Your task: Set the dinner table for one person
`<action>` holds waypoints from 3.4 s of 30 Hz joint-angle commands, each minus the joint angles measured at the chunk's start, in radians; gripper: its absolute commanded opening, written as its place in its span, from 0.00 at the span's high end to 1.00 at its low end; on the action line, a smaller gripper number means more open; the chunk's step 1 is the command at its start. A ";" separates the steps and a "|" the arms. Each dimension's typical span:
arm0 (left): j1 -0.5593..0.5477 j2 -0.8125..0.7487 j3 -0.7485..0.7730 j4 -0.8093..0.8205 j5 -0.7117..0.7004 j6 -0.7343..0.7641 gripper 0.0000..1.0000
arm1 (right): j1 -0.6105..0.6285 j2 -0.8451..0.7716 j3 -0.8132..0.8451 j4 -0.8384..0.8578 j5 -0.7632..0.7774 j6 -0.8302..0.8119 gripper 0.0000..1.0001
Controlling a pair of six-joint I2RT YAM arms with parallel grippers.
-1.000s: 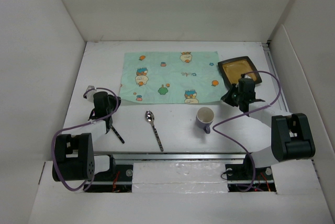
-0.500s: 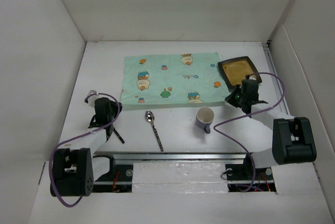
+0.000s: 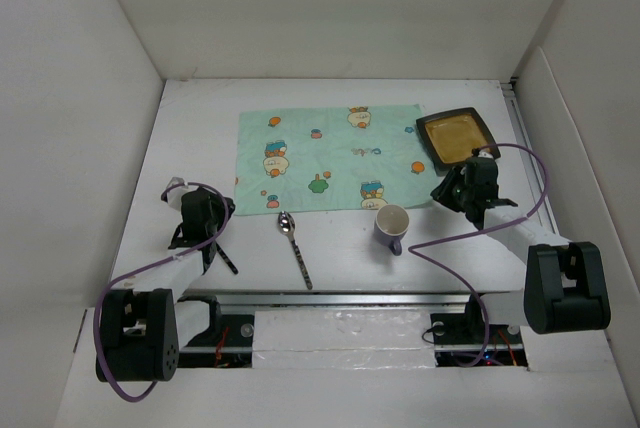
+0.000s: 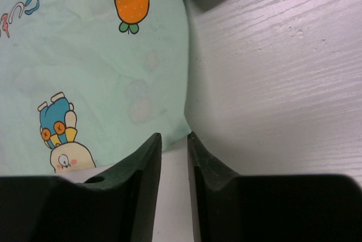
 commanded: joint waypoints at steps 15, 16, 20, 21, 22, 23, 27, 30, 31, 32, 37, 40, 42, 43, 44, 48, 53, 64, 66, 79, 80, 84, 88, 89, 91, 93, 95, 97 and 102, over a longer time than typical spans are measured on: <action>-0.010 -0.292 0.186 0.079 0.226 -0.079 0.52 | -0.288 0.131 0.118 0.296 -0.132 0.299 0.42; -0.031 -0.291 0.202 0.076 0.240 -0.076 0.52 | -0.308 0.181 0.103 0.328 -0.146 0.323 0.42; -0.096 -0.271 0.205 0.088 0.306 -0.056 0.53 | -0.377 0.315 0.109 0.422 -0.204 0.441 0.41; -0.096 -0.271 0.205 0.088 0.318 -0.055 0.53 | -0.386 0.336 0.108 0.463 -0.221 0.452 0.41; -0.108 -0.269 0.209 0.085 0.335 -0.053 0.53 | -0.398 0.353 0.114 0.465 -0.227 0.452 0.41; -0.129 -0.271 0.214 0.079 0.341 -0.051 0.53 | -0.398 0.388 0.123 0.459 -0.223 0.461 0.41; -0.168 -0.295 0.228 0.057 0.355 -0.047 0.53 | -0.398 0.444 0.167 0.485 -0.230 0.507 0.40; -0.168 -0.314 0.226 0.048 0.355 -0.042 0.53 | -0.398 0.496 0.206 0.491 -0.252 0.563 0.41; -0.168 -0.320 0.228 0.042 0.352 -0.041 0.53 | -0.398 0.510 0.213 0.491 -0.258 0.578 0.42; -0.168 -0.325 0.228 0.036 0.340 -0.039 0.53 | -0.398 0.521 0.220 0.493 -0.259 0.609 0.43; -0.168 -0.342 0.239 0.020 0.323 -0.035 0.53 | -0.379 0.606 0.233 0.538 -0.250 0.708 0.51; -0.168 -0.354 0.237 0.016 0.308 -0.033 0.53 | -0.378 0.633 0.233 0.566 -0.252 0.765 0.63; -0.168 -0.358 0.237 0.011 0.302 -0.033 0.54 | -0.369 0.628 0.218 0.615 -0.226 0.781 0.86; -0.168 -0.358 0.239 0.011 0.302 -0.032 0.54 | -0.369 0.617 0.192 0.646 -0.221 0.800 0.95; -0.168 -0.360 0.239 0.007 0.300 -0.031 0.54 | -0.369 0.611 0.183 0.696 -0.226 0.807 1.00; -0.177 -0.360 0.263 -0.003 0.314 -0.027 0.54 | -0.378 0.544 0.144 0.865 -0.215 0.833 1.00; -0.177 -0.378 0.366 -0.079 0.380 -0.007 0.53 | -0.378 0.413 0.236 0.885 -0.311 0.756 1.00; -0.177 -0.426 0.624 -0.455 0.389 0.277 0.53 | -0.227 0.454 0.659 0.434 -0.833 0.364 1.00; -0.177 -0.438 0.621 -0.493 0.369 0.326 0.52 | -0.182 0.499 0.704 0.366 -0.900 0.327 1.00; -0.177 -0.513 0.518 -0.595 0.295 0.438 0.52 | 0.072 0.677 0.896 0.091 -0.885 0.116 1.00; -0.177 -0.513 0.518 -0.595 0.295 0.438 0.52 | 0.073 0.677 0.896 0.100 -0.882 0.116 1.00; -0.177 -0.519 0.490 -0.593 0.266 0.446 0.52 | 0.111 0.738 0.933 0.106 -0.888 0.149 1.00; -0.177 -0.523 0.493 -0.593 0.252 0.456 0.51 | 0.143 0.820 1.046 -0.033 -0.871 0.080 1.00; -0.177 -0.523 0.493 -0.593 0.254 0.456 0.51 | 0.143 0.826 1.066 -0.038 -0.868 0.081 1.00; -0.177 -0.523 0.495 -0.593 0.254 0.458 0.51 | 0.154 0.849 1.091 -0.055 -0.870 0.081 1.00; -0.177 -0.529 0.495 -0.596 0.249 0.458 0.51 | 0.163 0.866 1.096 -0.043 -0.881 0.092 1.00; -0.177 -0.524 0.495 -0.601 0.240 0.459 0.51 | 0.163 0.869 1.079 0.023 -0.897 0.129 1.00; -0.177 -0.526 0.495 -0.599 0.242 0.458 0.51 | 0.174 0.873 1.071 0.023 -0.901 0.133 1.00; -0.177 -0.520 0.495 -0.599 0.242 0.455 0.51 | 0.183 0.870 1.043 0.029 -0.897 0.133 1.00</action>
